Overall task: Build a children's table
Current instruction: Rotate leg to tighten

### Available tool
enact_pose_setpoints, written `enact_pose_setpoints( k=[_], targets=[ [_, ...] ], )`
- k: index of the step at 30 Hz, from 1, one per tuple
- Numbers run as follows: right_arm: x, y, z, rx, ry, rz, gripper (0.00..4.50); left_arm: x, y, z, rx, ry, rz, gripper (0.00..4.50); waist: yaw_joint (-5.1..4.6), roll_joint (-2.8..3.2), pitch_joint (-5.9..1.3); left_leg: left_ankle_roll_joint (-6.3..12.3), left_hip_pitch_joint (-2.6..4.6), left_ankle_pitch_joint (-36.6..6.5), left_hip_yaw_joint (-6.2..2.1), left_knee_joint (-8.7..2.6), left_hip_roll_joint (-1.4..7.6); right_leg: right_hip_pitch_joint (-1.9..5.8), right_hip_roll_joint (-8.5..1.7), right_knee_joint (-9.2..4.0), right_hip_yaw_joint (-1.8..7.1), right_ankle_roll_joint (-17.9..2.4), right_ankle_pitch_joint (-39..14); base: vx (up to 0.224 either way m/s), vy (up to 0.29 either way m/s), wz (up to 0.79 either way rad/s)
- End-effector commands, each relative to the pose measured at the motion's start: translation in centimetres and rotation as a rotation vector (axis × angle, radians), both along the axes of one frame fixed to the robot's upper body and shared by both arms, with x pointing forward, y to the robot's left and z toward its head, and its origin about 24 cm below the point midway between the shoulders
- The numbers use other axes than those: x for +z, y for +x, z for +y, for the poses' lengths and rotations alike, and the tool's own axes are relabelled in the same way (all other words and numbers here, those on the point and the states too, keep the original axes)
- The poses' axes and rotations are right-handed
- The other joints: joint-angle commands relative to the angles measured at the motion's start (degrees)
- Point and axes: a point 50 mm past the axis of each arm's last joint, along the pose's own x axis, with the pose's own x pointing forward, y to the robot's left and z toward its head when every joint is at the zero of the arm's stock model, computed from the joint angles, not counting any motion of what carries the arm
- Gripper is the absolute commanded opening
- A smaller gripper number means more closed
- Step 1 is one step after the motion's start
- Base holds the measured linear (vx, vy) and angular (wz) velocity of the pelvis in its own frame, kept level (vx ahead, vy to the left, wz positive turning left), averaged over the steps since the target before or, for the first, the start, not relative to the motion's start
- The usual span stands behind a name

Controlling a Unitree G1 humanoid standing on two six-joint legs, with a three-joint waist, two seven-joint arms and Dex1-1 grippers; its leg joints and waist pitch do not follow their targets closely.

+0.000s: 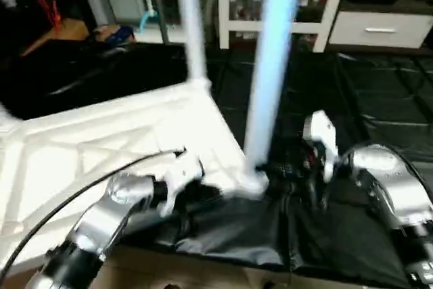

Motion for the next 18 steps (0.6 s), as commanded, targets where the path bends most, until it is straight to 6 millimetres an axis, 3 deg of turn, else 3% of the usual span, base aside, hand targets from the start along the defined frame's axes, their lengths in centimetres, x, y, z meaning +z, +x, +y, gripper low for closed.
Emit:
enact_pose_setpoints(
  k=[1,5,8,9,10,11,12,13,14,15,16,17,18],
  targets=[
    [0.5,-0.4,0.3,0.062,-0.003,-0.013,3.55,1.9,-0.2,-1.0,-0.088,-0.06,-0.044,0.0,-0.26,-0.94,-3.52,0.67,2.3,-31.4,-1.08,-5.27,2.54,1.19,-1.18,-4.29,1.26,-6.4,-32.6,0.0,0.0,0.0],
    [0.5,-0.5,-0.1,0.08,-0.028,-0.02,3.55,2.0,-0.3,-0.9,-0.096,-0.052,-0.048,0.0,-0.5,-0.89,-3.13,-0.06,2.48,-33.8,-1.35,-5.23,2.27,1.18,-0.96,-5.06,0.43,-3.4,-37.2,0.0,0.0,0.0],
    [0.5,-0.4,-0.3,0.08,-0.04,-0.028,3.55,2.1,-0.1,-0.8,-0.081,-0.035,-0.061,0.0,-1.24,-0.82,-2.73,-0.58,2.73,-37.6,-1.71,-5.29,2.16,1.32,-0.48,-6.09,-1.12,-0.5,-40.3,0.0,0.0,0.0],
    [0.6,-0.4,-0.4,0.082,-0.043,-0.028,3.55,2.1,0.1,-0.7,-0.072,-0.024,-0.068,0.0,-1.52,-0.24,-2.44,-0.83,3.18,-40.1,-1.8,-5.55,2.29,1.42,0.0,-6.63,-2.32,0.6,-41.0,0.0,0.0,0.0],
    [0.6,-0.4,-0.5,0.082,-0.044,-0.027,3.55,2.1,0.1,-0.6,-0.068,-0.018,-0.071,0.0,-1.76,0.31,-2.03,-1.28,2.94,-44.1,-1.76,-7.13,3.1,2.57,1.1,-5.88,-3.93,0.9,-38.6,0.0,0.0,0.0],
    [0.6,-0.4,-0.6,0.085,-0.047,-0.027,3.55,2.1,0.2,-0.6,-0.065,-0.014,-0.072,0.0,-1.47,1.01,-1.56,-2.17,0.96,-48.1,-1.47,-10.06,4.38,4.74,2.12,-1.93,-4.43,-0.3,-33.2,-0.104,-0.027,0.09],
    [0.6,-0.4,-0.6,0.088,-0.051,-0.027,3.55,2.1,0.3,-0.5,-0.063,-0.011,-0.074,0.0,4.37,1.0,-1.51,-3.95,-5.34,-54.0,1.34,-14.35,6.25,8.17,2.59,10.66,-1.88,-2.8,-16.1,-0.102,-0.085,0.14],
    [0.6,-0.4,-0.7,0.088,-0.052,-0.027,3.55,2.1,0.3,-0.5,-0.062,-0.01,-0.074,0.0,5.5,1.23,-1.81,-2.96,-4.73,-51.3,3.4,-14.53,5.94,7.23,3.03,12.04,-0.4,-2.6,-16.9,-0.102,-0.085,0.14],
    [0.6,-0.4,-0.7,0.09,-0.057,-0.029,3.55,2.1,0.3,-0.5,-0.063,-0.01,-0.074,0.0,3.61,-4.48,-4.05,-3.7,3.98,-29.9,2.22,-3.59,2.85,0.52,-1.53,2.59,4.69,3.3,-47.9,0.041,-0.159,0.08],
    [0.6,-0.3,-0.7,0.09,-0.062,-0.034,3.55,2.2,0.4,-0.5,-0.062,-0.009,-0.075,0.0,3.62,-3.96,-3.4,0.1,2.44,-4.4,-2.78,5.69,-0.28,-1.46,-5.97,-4.36,9.24,-1.0,-62.7,0.117,-0.116,-0.09],
    [0.6,-0.3,-0.7,0.087,-0.065,-0.04,3.55,2.2,0.4,-0.5,-0.061,-0.007,-0.078,0.0,5.55,-2.87,-3.98,1.65,-1.96,1.5,-3.88,2.35,0.18,3.84,-4.97,-1.28,7.61,-2.3,-47.9,0.117,-0.116,-0.09],
    [0.6,-0.2,-0.7,0.081,-0.065,-0.046,3.55,2.2,0.4,-0.5,-0.06,-0.007,-0.079,0.0,5.96,-1.83,-4.17,1.24,-0.76,0.7,-3.49,-0.08,1.73,2.92,-3.1,-0.19,6.53,-4.7,-37.2,0.0,0.0,0.0],
    [0.6,-0.1,-0.6,0.071,-0.065,-0.058,3.55,2.1,0.5,-0.5,-0.057,-0.006,-0.083,0.0,4.83,-1.28,-4.76,2.68,2.15,-2.0,-2.66,-1.11,2.83,0.59,0.73,1.96,4.92,-9.6,-15.5,-0.058,-0.021,0.16]
  ],
)
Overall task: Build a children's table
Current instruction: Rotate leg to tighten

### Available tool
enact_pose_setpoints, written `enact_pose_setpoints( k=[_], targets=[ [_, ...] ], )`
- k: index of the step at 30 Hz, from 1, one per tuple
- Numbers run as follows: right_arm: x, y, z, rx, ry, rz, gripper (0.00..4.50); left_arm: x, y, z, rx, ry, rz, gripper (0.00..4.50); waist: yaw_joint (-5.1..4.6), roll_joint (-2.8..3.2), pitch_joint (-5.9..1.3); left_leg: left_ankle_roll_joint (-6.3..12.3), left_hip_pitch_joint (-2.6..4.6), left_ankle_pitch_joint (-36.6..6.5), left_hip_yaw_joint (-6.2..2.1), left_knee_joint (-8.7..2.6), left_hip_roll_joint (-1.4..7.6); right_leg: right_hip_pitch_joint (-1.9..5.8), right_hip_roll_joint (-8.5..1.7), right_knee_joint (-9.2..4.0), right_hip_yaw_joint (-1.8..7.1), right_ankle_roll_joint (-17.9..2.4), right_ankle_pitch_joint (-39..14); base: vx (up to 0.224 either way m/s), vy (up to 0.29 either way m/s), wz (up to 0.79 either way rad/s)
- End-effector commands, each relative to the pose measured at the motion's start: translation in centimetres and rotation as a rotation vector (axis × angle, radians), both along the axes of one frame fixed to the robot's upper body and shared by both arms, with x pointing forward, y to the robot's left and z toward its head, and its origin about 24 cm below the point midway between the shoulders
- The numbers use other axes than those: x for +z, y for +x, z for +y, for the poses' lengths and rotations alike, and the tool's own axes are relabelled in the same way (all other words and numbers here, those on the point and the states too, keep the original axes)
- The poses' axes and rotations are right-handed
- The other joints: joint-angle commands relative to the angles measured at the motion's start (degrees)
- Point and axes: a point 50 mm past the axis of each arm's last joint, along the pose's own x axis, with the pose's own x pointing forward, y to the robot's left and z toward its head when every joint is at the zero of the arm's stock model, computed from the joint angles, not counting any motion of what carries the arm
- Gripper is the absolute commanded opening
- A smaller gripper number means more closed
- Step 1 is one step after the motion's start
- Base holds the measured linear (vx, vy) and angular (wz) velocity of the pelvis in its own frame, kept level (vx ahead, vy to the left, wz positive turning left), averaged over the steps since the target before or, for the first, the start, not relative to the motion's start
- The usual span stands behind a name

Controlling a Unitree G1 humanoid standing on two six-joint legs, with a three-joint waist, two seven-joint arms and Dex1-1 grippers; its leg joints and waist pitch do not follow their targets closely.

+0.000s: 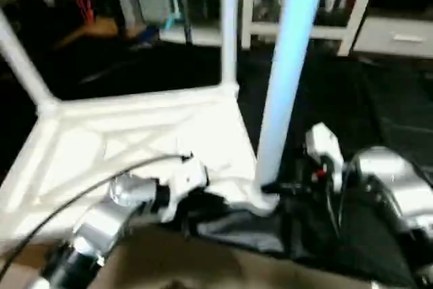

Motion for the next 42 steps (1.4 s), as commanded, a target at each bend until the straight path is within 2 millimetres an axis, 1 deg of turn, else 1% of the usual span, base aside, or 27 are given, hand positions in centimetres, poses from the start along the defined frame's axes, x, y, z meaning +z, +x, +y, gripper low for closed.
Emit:
enact_pose_setpoints(
  k=[1,2,3,4,5,6,7,8,9,10,13,14,17,19,21,22,23,25,26,27,30,31,35,38,39,40,42],
  targets=[
    [0.5,0.4,0.2,-0.026,0.001,-0.056,3.55,1.3,0.6,-0.1,0.0,-0.021,-0.07,0.0,-0.84,-0.91,-3.89,4.38,1.04,-6.9,0.19,-4.22,2.68,1.89,-1.33,-7.07,2.51,-13.6,-3.1,-0.058,-0.021,0.16],
    [0.4,0.5,0.3,-0.03,0.003,-0.06,3.55,1.4,0.6,-0.2,-0.003,-0.022,-0.074,0.0,-1.19,-0.72,-3.85,4.52,0.24,-10.0,0.45,-4.64,2.5,2.65,-1.81,-7.47,2.35,-14.7,-3.3,0.0,0.0,0.0],
    [0.4,0.5,0.3,-0.033,0.005,-0.062,3.55,1.4,0.7,-0.2,-0.005,-0.023,-0.075,0.0,-1.15,-0.59,-3.81,4.43,0.36,-11.6,0.51,-4.8,2.6,2.61,-1.93,-7.76,2.29,-14.6,-4.8,0.0,0.0,0.0],
    [0.4,0.5,0.3,-0.033,0.005,-0.062,3.55,1.4,0.7,-0.2,-0.005,-0.023,-0.075,0.0,-1.4,-0.52,-3.57,3.89,0.62,-14.8,0.65,-5.05,2.67,2.41,-2.0,-8.46,2.3,-14.1,-8.4,0.0,0.0,0.0],
    [0.5,0.4,0.5,-0.031,0.01,-0.062,3.55,1.6,0.8,-0.3,-0.003,-0.024,-0.084,0.0,-1.58,-0.63,-3.37,3.54,0.62,-16.3,0.67,-5.21,2.68,2.38,-2.04,-8.71,2.33,-13.8,-10.3,0.0,0.0,0.0],
    [0.5,0.3,0.5,-0.027,0.014,-0.059,3.55,1.7,1.0,-0.3,0.001,-0.025,-0.091,0.0,-1.88,-0.49,-3.14,2.73,0.69,-18.6,0.62,-5.45,2.64,2.32,-2.11,-9.02,2.35,-12.8,-13.8,0.0,0.0,0.0],
    [0.5,0.2,0.6,-0.015,0.016,-0.053,3.55,1.7,1.3,-0.3,0.007,-0.018,-0.104,0.0,-2.16,-0.71,-3.11,2.29,0.66,-19.5,0.63,-5.56,2.63,2.35,-2.28,-9.32,2.4,-12.0,-15.7,0.0,0.0,0.0],
    [0.5,0.2,0.6,-0.012,0.016,-0.052,3.55,1.7,1.4,-0.3,0.009,-0.016,-0.107,0.0,-2.36,-0.64,-3.09,2.21,0.69,-19.8,0.62,-5.76,2.68,2.34,-2.27,-9.55,2.35,-11.4,-16.6,0.0,0.0,0.0],
    [0.5,0.1,0.6,-0.01,0.015,-0.051,3.55,1.7,1.4,-0.2,0.011,-0.014,-0.111,0.0,-2.4,-0.44,-3.16,2.14,0.73,-19.8,0.59,-5.79,2.69,2.38,-2.31,-9.61,2.35,-11.2,-16.6,0.0,0.0,0.0],
    [0.4,0.1,0.5,-0.008,0.014,-0.048,3.55,1.7,1.6,-0.2,0.015,-0.011,-0.116,0.0,-2.47,-0.54,-3.32,2.13,0.61,-18.9,0.58,-5.97,2.76,2.61,-2.37,-9.65,2.34,-11.2,-15.1,0.0,0.0,0.0],
    [0.4,0.0,0.3,0.004,0.011,-0.033,3.55,1.8,1.9,-0.3,0.021,-0.012,-0.125,0.0,-2.73,-0.52,-3.6,2.83,0.52,-17.4,0.68,-6.19,2.84,2.78,-2.37,-9.73,2.17,-11.9,-11.8,0.0,0.0,0.0],
    [0.4,0.0,0.3,0.009,0.011,-0.027,3.38,1.8,1.9,-0.3,0.023,-0.013,-0.127,0.0,-2.77,-0.59,-3.53,2.94,0.48,-17.4,0.73,-6.19,2.84,2.7,-2.36,-9.76,2.18,-12.1,-11.5,0.0,0.0,0.0],
    [0.4,-0.1,0.2,0.015,0.009,-0.018,3.2,1.9,2.0,-0.3,0.026,-0.01,-0.135,0.0,-2.85,-0.77,-3.51,3.5,0.48,-17.0,1.06,-6.03,2.79,2.61,-2.52,-9.87,2.33,-12.2,-11.6,0.0,0.0,0.0],
    [0.4,0.0,0.1,0.021,0.0,-0.012,3.1,1.9,2.0,-0.4,0.021,-0.009,-0.133,0.0,-2.78,-0.9,-3.58,3.98,0.36,-15.5,1.18,-5.93,2.82,2.68,-2.58,-9.77,2.39,-12.3,-10.9,0.0,0.0,0.0],
    [0.3,0.0,0.1,0.024,-0.003,-0.009,2.85,1.9,2.0,-0.4,0.014,-0.008,-0.129,0.0,-2.7,-0.9,-3.62,4.25,0.33,-14.8,1.25,-5.84,2.84,2.67,-2.61,-9.76,2.42,-12.4,-10.4,0.0,0.0,0.0],
    [0.3,0.1,0.1,0.024,-0.003,-0.008,2.78,1.9,1.9,-0.4,0.009,-0.007,-0.127,0.0,-2.69,-1.04,-3.61,4.4,0.28,-14.5,1.27,-5.83,2.84,2.71,-2.61,-9.75,2.41,-12.4,-10.2,0.0,0.0,0.0],
    [0.4,0.1,0.2,0.025,-0.003,-0.008,2.74,1.8,1.9,-0.3,0.005,-0.006,-0.126,0.0,-2.66,-0.93,-3.63,4.4,0.31,-14.4,1.25,-5.84,2.85,2.7,-2.61,-9.69,2.37,-12.5,-10.3,0.0,0.0,0.0],
    [0.4,0.2,0.3,0.029,0.002,-0.003,2.55,1.8,1.8,-0.3,-0.002,-0.006,-0.124,0.0,-2.68,-1.0,-3.62,4.49,0.33,-14.4,1.3,-5.81,2.84,2.66,-2.56,-9.67,2.38,-12.6,-10.3,0.0,0.0,0.0],
    [0.3,0.3,0.4,0.032,0.008,0.001,2.55,1.8,1.8,-0.3,-0.004,-0.006,-0.124,0.0,-2.68,-1.0,-3.58,4.5,0.32,-14.5,1.3,-5.84,2.84,2.66,-2.58,-9.7,2.37,-12.5,-10.4,0.0,0.0,0.0],
    [0.3,0.3,0.5,0.034,0.011,0.004,2.35,1.8,1.8,-0.3,-0.005,-0.006,-0.124,0.0,-2.68,-1.01,-3.58,4.5,0.31,-14.5,1.32,-5.79,2.82,2.68,-2.63,-9.72,2.4,-12.5,-10.7,0.0,0.0,0.0],
    [0.3,0.3,0.8,0.039,0.028,0.016,2.18,1.9,1.8,-0.4,-0.009,-0.006,-0.123,0.0,-2.68,-1.01,-3.52,4.31,0.38,-14.9,1.31,-5.87,2.85,2.59,-2.57,-9.8,2.4,-12.3,-11.6,0.0,0.0,0.0],
    [0.2,0.3,0.9,0.041,0.03,0.02,1.98,1.9,1.8,-0.4,-0.01,-0.006,-0.122,0.0,-2.66,-0.97,-3.5,4.19,0.47,-15.3,1.33,-5.88,2.87,2.53,-2.58,-9.87,2.41,-12.2,-12.0,0.0,0.0,0.0],
    [0.1,0.2,1.1,0.03,0.046,0.029,1.89,1.9,1.9,-0.4,-0.001,-0.007,-0.127,0.0,-2.66,-1.0,-3.5,3.95,0.4,-15.3,1.32,-5.91,2.86,2.55,-2.6,-9.86,2.44,-12.0,-12.2,0.0,0.0,0.0],
    [-0.2,0.7,1.2,-0.055,0.052,0.009,1.86,1.7,2.6,-0.3,0.046,0.019,-0.155,0.0,-2.68,-0.97,-3.45,3.88,0.46,-15.3,1.34,-5.93,2.83,2.44,-2.53,-9.95,2.43,-11.9,-12.5,0.0,0.0,0.0],
    [-0.6,1.2,1.3,-0.126,0.038,-0.015,1.86,1.6,3.2,-0.2,0.092,0.04,-0.171,0.0,-2.73,-0.6,-3.44,3.49,0.48,-15.3,1.36,-5.91,2.77,2.28,-2.54,-9.99,2.47,-11.7,-13.0,0.0,0.0,0.0],
    [-0.8,1.5,1.3,-0.174,0.028,-0.032,1.85,1.5,3.6,-0.2,0.124,0.054,-0.182,0.0,-2.82,-0.81,-3.42,2.84,0.72,-16.1,1.47,-5.87,2.68,2.12,-2.49,-10.21,2.48,-11.5,-13.9,0.0,0.0,0.0],
    [-1.8,2.3,1.4,-0.327,-0.001,-0.057,1.84,1.5,5.0,-0.4,0.217,0.065,-0.224,0.0,-2.91,-0.95,-3.43,2.35,0.58,-16.2,1.34,-5.97,2.62,2.34,-2.54,-10.18,2.38,-11.0,-14.9,0.0,0.0,0.0]
  ],
)
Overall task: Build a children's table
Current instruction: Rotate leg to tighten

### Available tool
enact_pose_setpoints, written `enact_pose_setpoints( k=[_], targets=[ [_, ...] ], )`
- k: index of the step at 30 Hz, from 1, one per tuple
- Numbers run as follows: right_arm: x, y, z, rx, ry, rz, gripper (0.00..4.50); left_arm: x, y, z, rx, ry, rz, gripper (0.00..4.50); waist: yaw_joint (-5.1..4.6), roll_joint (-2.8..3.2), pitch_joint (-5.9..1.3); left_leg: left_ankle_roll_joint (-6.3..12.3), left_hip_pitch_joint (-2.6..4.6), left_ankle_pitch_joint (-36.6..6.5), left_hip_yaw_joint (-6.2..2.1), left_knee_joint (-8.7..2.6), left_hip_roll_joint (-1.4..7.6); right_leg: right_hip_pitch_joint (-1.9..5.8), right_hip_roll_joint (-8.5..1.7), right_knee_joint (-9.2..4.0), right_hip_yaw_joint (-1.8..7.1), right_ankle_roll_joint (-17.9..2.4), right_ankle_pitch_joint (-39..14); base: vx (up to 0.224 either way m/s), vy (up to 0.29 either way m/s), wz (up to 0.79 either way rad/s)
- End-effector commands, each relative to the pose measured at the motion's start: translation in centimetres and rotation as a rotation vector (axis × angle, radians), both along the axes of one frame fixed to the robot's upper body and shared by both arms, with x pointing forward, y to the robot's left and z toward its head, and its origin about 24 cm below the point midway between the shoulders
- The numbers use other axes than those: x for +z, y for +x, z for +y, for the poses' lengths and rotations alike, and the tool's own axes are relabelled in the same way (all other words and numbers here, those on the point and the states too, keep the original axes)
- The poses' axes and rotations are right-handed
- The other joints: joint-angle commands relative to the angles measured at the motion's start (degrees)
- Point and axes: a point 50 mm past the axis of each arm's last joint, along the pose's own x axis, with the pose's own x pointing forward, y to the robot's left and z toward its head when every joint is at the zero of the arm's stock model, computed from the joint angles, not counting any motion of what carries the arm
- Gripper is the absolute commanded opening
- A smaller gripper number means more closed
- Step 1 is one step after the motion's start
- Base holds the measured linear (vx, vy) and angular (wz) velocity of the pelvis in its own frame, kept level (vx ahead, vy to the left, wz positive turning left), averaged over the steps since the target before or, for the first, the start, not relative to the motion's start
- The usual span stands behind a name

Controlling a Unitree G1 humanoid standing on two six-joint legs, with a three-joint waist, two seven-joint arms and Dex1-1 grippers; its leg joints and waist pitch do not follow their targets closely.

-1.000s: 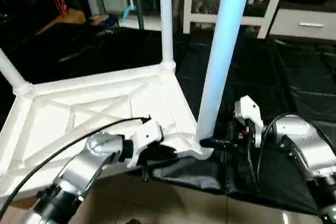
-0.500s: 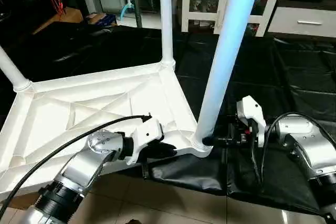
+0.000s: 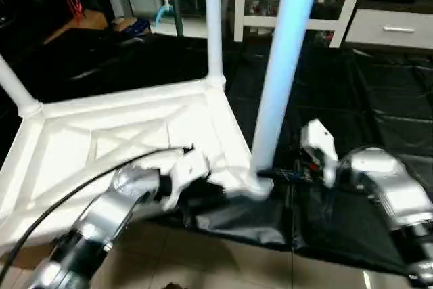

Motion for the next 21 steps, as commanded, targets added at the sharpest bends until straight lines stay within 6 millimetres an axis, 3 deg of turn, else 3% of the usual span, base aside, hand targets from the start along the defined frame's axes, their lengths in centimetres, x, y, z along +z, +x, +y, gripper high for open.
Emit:
enact_pose_setpoints(
  k=[1,4,5,7,8,9,11,12,13,16,17,19,20,21],
  targets=[
    [-1.1,0.9,0.3,-0.145,-0.056,-0.015,1.84,1.6,2.3,-0.1,0.129,-0.004,-0.131,0.0,-0.34,-0.85,-3.4,0.77,1.36,-17.3,-0.63,-4.76,1.5,1.89,-2.99,-6.21,1.97,-10.0,-18.9,0.0,0.0,0.0],
    [-1.7,2.0,0.7,-0.395,-0.051,-0.035,1.84,2.1,4.1,-0.8,0.248,0.003,-0.195,0.0,-0.59,-0.79,-3.44,-0.04,1.48,-18.5,-0.64,-4.79,1.36,1.64,-3.01,-6.37,2.08,-9.2,-20.3,0.0,0.0,0.0],
    [-1.8,2.1,0.8,-0.413,-0.047,-0.034,1.84,2.1,4.2,-0.9,0.258,0.004,-0.2,0.0,-0.66,-1.06,-3.51,-0.15,1.29,-17.9,-0.71,-4.82,1.29,1.83,-3.0,-6.42,2.1,-8.9,-19.9,0.0,0.0,0.0],
    [-2.2,2.9,1.4,-0.623,-0.011,-0.03,1.84,2.4,5.6,-1.5,0.361,0.01,-0.261,0.0,-0.67,-0.81,-3.72,-0.32,1.33,-17.0,-0.77,-4.96,1.41,1.79,-2.94,-6.23,2.15,-9.2,-16.9,0.0,0.0,0.0],
    [-2.2,2.9,1.4,-0.623,-0.011,-0.03,1.84,2.4,5.6,-1.5,0.361,0.01,-0.261,0.0,-0.67,-0.95,-3.86,-0.22,1.23,-16.2,-0.81,-4.94,1.42,1.98,-3.0,-6.14,2.16,-9.3,-15.6,0.0,0.0,0.0],
    [-2.5,3.1,2.9,-0.743,0.041,-0.024,1.84,2.5,6.6,-2.4,0.437,0.004,-0.297,0.0,-0.61,-0.74,-3.96,0.07,1.17,-14.9,-0.67,-4.82,1.31,1.94,-2.94,-6.04,2.25,-9.6,-13.1,0.0,0.0,0.0],
    [-2.7,3.1,3.9,-0.766,0.064,-0.018,1.83,2.5,6.9,-2.8,0.462,-0.001,-0.305,0.0,-0.56,-0.79,-4.1,0.15,1.33,-14.0,-0.54,-4.78,1.3,1.8,-2.98,-6.01,2.33,-10.4,-10.8,0.0,0.0,0.0],
    [-2.8,3.0,4.5,-0.77,0.078,-0.014,1.83,2.5,7.1,-3.0,0.475,-0.004,-0.308,0.0,-0.2,-0.84,-4.38,0.7,1.28,-11.9,-0.63,-4.74,1.41,2.32,-3.08,-5.68,2.23,-10.7,-7.5,0.0,0.0,0.0],
    [-2.7,3.0,5.5,-0.755,0.101,-0.02,1.83,2.5,7.2,-3.5,0.477,-0.009,-0.309,0.0,-0.05,-0.56,-4.49,1.72,1.21,-10.1,-0.56,-4.64,1.45,2.34,-3.08,-5.5,2.22,-11.2,-4.0,0.0,0.0,0.0],
    [-2.1,2.9,7.5,-0.693,0.174,-0.022,1.83,2.6,7.5,-4.1,0.479,-0.018,-0.315,0.0,0.36,-0.61,-4.65,3.35,1.11,-7.1,-0.49,-4.42,1.5,2.79,-3.22,-4.88,2.15,-12.5,2.1,0.0,0.0,0.0],
    [-1.9,2.9,7.7,-0.682,0.185,-0.022,1.83,2.6,7.5,-4.1,0.478,-0.019,-0.314,0.0,0.39,-0.39,-4.69,3.69,1.18,-6.9,-0.47,-4.35,1.49,2.76,-3.22,-4.86,2.13,-12.6,2.6,0.0,0.0,0.0],
    [-0.6,2.9,8.2,-0.595,0.303,-0.022,1.83,2.2,7.4,-4.0,0.454,-0.014,-0.306,0.0,0.42,-0.6,-4.45,4.27,1.23,-8.7,-0.3,-4.46,1.49,2.82,-3.34,-5.18,2.16,-13.1,1.0,0.0,0.0,0.0],
    [-0.6,2.9,8.2,-0.596,0.303,-0.025,2.39,2.2,7.4,-4.0,0.453,-0.014,-0.306,0.0,0.45,-0.68,-4.38,4.23,1.29,-9.8,-0.32,-4.54,1.6,2.86,-3.42,-5.33,2.2,-12.9,-0.7,0.0,0.0,0.0],
    [-0.4,2.9,8.0,-0.598,0.306,-0.04,2.53,2.1,7.4,-4.0,0.45,-0.013,-0.305,0.0,0.44,-0.8,-4.34,4.2,1.29,-10.1,-0.28,-4.57,1.62,2.83,-3.39,-5.4,2.21,-12.9,-1.3,0.0,0.0,0.0]
  ],
)
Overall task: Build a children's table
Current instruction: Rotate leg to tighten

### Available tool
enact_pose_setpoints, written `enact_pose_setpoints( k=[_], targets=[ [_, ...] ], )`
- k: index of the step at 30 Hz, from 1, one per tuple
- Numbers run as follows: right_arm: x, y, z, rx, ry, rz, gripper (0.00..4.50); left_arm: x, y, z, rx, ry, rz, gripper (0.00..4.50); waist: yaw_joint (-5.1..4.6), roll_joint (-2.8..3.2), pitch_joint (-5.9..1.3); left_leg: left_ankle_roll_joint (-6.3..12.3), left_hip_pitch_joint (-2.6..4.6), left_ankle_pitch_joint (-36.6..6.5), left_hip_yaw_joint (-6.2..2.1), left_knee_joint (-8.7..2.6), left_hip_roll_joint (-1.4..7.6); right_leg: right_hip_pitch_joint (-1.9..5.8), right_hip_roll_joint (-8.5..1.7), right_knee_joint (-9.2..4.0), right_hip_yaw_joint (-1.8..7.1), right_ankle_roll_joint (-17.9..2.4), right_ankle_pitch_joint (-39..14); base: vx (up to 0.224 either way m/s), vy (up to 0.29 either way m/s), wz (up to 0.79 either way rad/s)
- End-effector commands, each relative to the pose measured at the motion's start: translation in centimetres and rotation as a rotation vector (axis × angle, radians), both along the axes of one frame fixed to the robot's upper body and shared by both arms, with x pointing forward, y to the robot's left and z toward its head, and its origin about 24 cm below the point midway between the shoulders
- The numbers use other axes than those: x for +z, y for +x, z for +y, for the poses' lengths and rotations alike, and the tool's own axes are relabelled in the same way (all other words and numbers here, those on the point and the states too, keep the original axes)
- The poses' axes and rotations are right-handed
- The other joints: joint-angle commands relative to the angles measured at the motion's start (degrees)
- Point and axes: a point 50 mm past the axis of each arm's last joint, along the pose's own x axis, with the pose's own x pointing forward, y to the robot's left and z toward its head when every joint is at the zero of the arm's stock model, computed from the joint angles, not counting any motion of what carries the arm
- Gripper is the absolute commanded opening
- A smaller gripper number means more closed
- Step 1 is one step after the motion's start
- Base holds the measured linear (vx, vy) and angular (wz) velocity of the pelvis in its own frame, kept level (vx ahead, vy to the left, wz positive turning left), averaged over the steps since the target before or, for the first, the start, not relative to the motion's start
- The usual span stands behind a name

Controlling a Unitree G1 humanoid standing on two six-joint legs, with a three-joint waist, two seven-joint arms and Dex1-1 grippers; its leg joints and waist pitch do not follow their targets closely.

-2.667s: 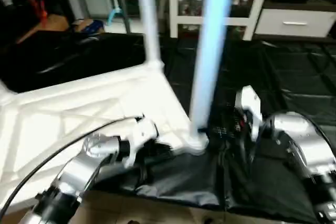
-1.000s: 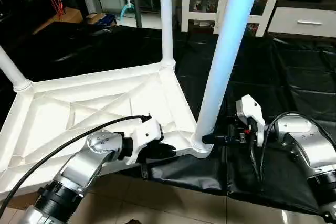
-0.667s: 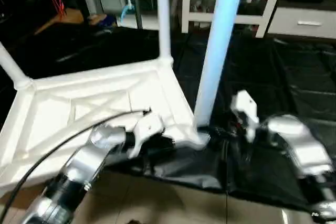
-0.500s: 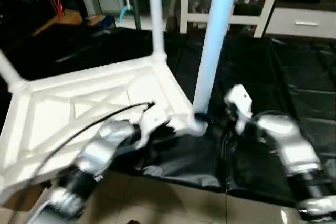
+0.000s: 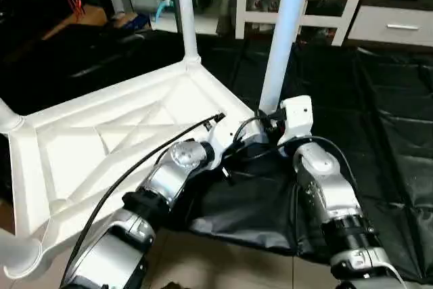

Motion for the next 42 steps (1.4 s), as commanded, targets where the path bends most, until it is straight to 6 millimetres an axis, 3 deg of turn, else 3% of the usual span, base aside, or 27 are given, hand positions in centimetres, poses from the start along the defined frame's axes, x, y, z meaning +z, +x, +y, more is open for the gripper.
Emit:
enact_pose_setpoints(
  k=[1,3,4,5,7,9,12,13,14,16,19,28,33,37,42],
  targets=[
    [0.9,-1.0,3.5,0.214,0.106,-0.053,2.53,2.0,1.8,1.8,0.149,-0.029,-0.105,0.0,-0.2,-0.85,-4.27,3.53,1.52,-10.1,-0.63,-4.32,1.83,2.82,-3.36,-4.2,1.83,-13.2,-2.6,0.0,0.0,0.0],
    [1.4,-0.8,2.6,0.214,0.088,-0.078,2.74,1.9,1.6,2.1,0.13,-0.032,-0.094,0.0,-0.47,-0.96,-4.08,3.74,1.23,-11.5,-0.75,-4.48,1.74,3.06,-3.3,-4.23,1.72,-12.5,-4.2,0.0,0.0,0.0],
    [1.9,-0.7,1.7,0.217,0.075,-0.092,2.89,1.7,1.4,2.5,0.101,-0.028,-0.09,0.0,-1.18,-1.23,-4.13,3.61,0.64,-10.7,-1.09,-4.68,1.69,3.61,-3.38,-4.05,1.53,-11.9,-4.4,0.0,0.0,0.0],
    [2.3,-0.5,0.9,0.211,0.078,-0.098,2.89,1.7,1.3,2.8,0.094,-0.025,-0.086,0.0,-1.29,-1.03,-4.18,3.59,0.55,-10.3,-1.21,-4.7,1.71,3.66,-3.42,-3.95,1.44,-11.8,-4.6,0.0,0.0,0.0],
    [2.8,-0.3,-0.1,0.212,0.075,-0.106,3.04,1.6,1.2,3.1,0.084,-0.021,-0.086,0.0,-1.04,-0.88,-4.28,3.8,1.55,-10.1,-0.82,-4.29,1.97,2.79,-3.32,-4.28,1.77,-13.1,-3.7,0.0,0.0,0.0],
    [3.5,-0.3,-1.5,0.275,0.053,-0.109,3.14,1.5,0.7,3.6,0.037,-0.021,-0.086,0.0,-0.72,-0.59,-4.38,4.1,1.53,-9.2,-0.75,-4.19,1.92,2.9,-3.24,-4.05,1.72,-13.8,-2.1,0.0,0.0,0.0],
    [3.9,-0.6,-2.2,0.364,0.029,-0.097,3.4,1.4,0.2,3.7,-0.026,-0.031,-0.08,0.0,-0.59,-0.73,-4.45,5.31,1.39,-7.9,-0.65,-4.0,1.95,3.08,-3.2,-3.73,1.7,-14.6,1.1,0.0,0.0,0.0],
    [4.0,-1.6,-3.1,0.51,-0.02,-0.069,3.4,1.2,-0.9,3.7,-0.123,-0.05,-0.048,0.0,-0.59,-0.46,-4.47,5.53,1.48,-7.8,-0.6,-3.91,1.94,2.89,-3.24,-3.71,1.69,-14.9,1.3,0.0,0.0,0.0],
    [3.9,-2.2,-3.5,0.589,-0.057,-0.055,3.4,1.1,-1.4,3.8,-0.17,-0.054,-0.03,0.0,-0.35,-0.78,-4.46,5.91,1.45,-8.1,-0.72,-3.93,2.11,3.32,-3.32,-3.71,1.61,-15.2,1.5,0.0,0.0,0.0],
    [3.7,-3.5,-4.2,0.725,-0.133,-0.023,3.4,0.8,-2.3,3.9,-0.244,-0.057,-0.001,0.0,0.06,-0.83,-4.43,6.75,1.58,-7.8,-0.57,-3.88,2.41,3.16,-3.39,-3.66,1.71,-15.5,2.2,0.0,0.0,0.0],
    [3.4,-4.3,-4.8,0.804,-0.18,0.006,3.4,0.7,-2.9,3.9,-0.285,-0.073,0.021,0.0,0.63,-0.84,-4.08,6.12,1.84,-10.5,-0.28,-4.03,2.42,2.56,-3.4,-4.22,1.76,-15.1,-3.5,0.0,0.0,0.0],
    [3.0,-5.4,-5.1,0.965,-0.234,0.086,3.4,0.7,-6.0,3.6,-0.508,-0.103,0.12,0.0,0.2,-1.09,-3.72,3.01,1.91,-15.3,-0.43,-4.76,2.52,2.21,-3.45,-4.97,1.89,-12.4,-13.8,0.0,0.0,0.0],
    [2.9,-5.4,-5.5,0.977,-0.25,0.101,3.4,0.8,-6.1,3.9,-0.511,-0.087,0.119,0.0,0.03,-1.13,-3.79,3.27,1.82,-14.3,-0.35,-4.66,2.36,2.11,-3.28,-5.03,1.91,-12.2,-13.1,0.0,0.0,0.0],
    [2.6,-5.1,-5.7,0.961,-0.288,0.114,3.4,0.9,-6.3,3.9,-0.52,-0.087,0.13,0.0,-0.05,-1.14,-4.0,4.45,1.65,-11.7,-0.29,-4.41,2.3,2.24,-3.22,-4.56,1.79,-13.2,-8.9,0.0,0.0,0.0],
    [2.6,-5.2,-7.1,0.951,-0.327,0.154,3.4,0.9,-6.0,4.3,-0.478,-0.067,0.109,0.0,0.22,-1.21,-4.04,4.62,1.98,-11.7,-0.09,-4.21,2.41,2.13,-3.19,-4.72,1.85,-13.9,-8.9,0.0,0.0,0.0]
  ],
)
